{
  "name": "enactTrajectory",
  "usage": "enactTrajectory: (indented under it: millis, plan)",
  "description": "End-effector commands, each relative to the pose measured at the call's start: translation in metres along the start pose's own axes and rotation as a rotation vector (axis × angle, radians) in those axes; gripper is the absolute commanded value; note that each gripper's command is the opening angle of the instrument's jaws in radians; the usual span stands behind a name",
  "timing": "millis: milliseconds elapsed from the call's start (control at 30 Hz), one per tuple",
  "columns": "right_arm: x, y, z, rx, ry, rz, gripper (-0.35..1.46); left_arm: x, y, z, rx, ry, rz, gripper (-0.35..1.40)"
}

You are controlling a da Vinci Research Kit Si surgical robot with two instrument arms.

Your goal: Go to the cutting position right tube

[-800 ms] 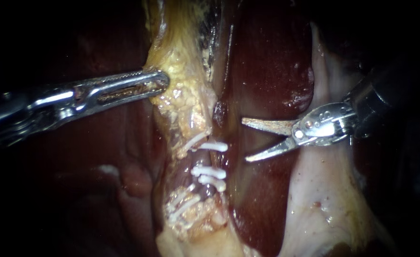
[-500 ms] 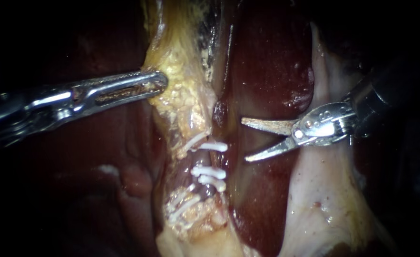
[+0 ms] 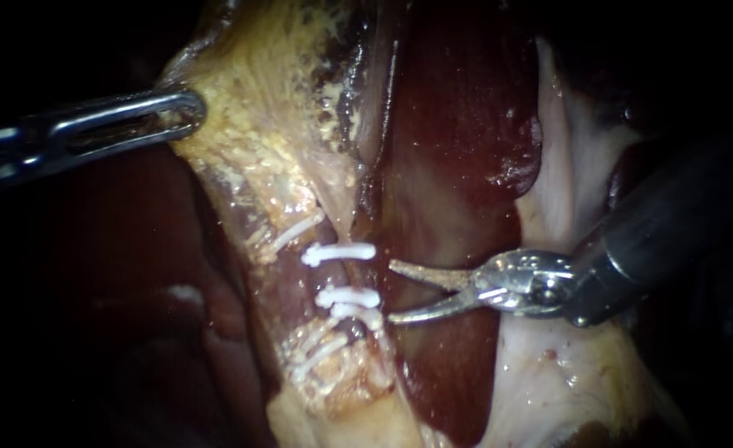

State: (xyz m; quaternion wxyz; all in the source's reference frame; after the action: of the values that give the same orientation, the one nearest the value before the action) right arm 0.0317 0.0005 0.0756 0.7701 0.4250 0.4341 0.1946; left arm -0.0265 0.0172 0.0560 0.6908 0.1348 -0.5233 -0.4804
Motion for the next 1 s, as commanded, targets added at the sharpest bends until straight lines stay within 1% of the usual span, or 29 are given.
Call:
enactTrajectory:
  millis: [33, 233, 367, 467, 567, 733, 767, 833, 867, 933, 1000]
  plan:
    - [0.0002, 0.0004, 0.0003, 0.006, -0.003, 0.004, 1.39, 0.0, -0.0001, 0.0, -0.001, 0.0, 0.0, -0.35]
    - [0.0005, 0.0022, 0.0016, 0.01, -0.012, 0.029, 1.39, 0.0001, -0.0001, -0.0001, -0.002, 0.0, 0.001, -0.35]
    - [0.0005, 0.0031, 0.0023, 0.012, -0.019, 0.047, 1.39, 0.0001, -0.0002, -0.0001, -0.002, -0.001, 0.001, -0.35]
    - [0.0005, 0.0036, 0.0027, 0.01, -0.023, 0.045, 1.39, 0.0001, -0.0002, -0.0002, -0.003, -0.001, 0.001, -0.35]
    - [0.0005, 0.004, 0.0031, 0.007, -0.031, 0.061, 1.39, 0.0001, -0.0003, -0.0002, -0.003, -0.001, 0.001, -0.35]
    - [0.0005, 0.0043, 0.0036, 0.021, -0.039, 0.05, 1.37, 0.0001, -0.0003, -0.0002, -0.004, -0.001, 0.001, -0.35]
    - [0.0005, 0.0043, 0.0037, 0.028, -0.043, 0.045, 1.37, 0.0001, -0.0003, -0.0002, -0.004, -0.001, 0.001, -0.35]
    - [0.0005, 0.0042, 0.0037, 0.048, -0.037, 0.035, 1.34, 0.0001, -0.0003, -0.0002, -0.004, -0.001, 0.001, -0.35]
    - [0.0005, 0.0041, 0.0036, 0.075, -0.034, 0.009, 1.3, 0.0001, -0.0003, -0.0002, -0.003, -0.001, 0.001, -0.35]
    - [0.0005, 0.004, 0.0036, 0.106, -0.03, -0.027, 1.2, 0.0001, -0.0003, -0.0002, -0.003, -0.001, 0.001, -0.35]
    - [0.0006, 0.004, 0.0036, 0.138, -0.028, -0.071, 1.19, 0.0001, -0.0002, -0.0002, -0.003, -0.001, 0.001, -0.35]
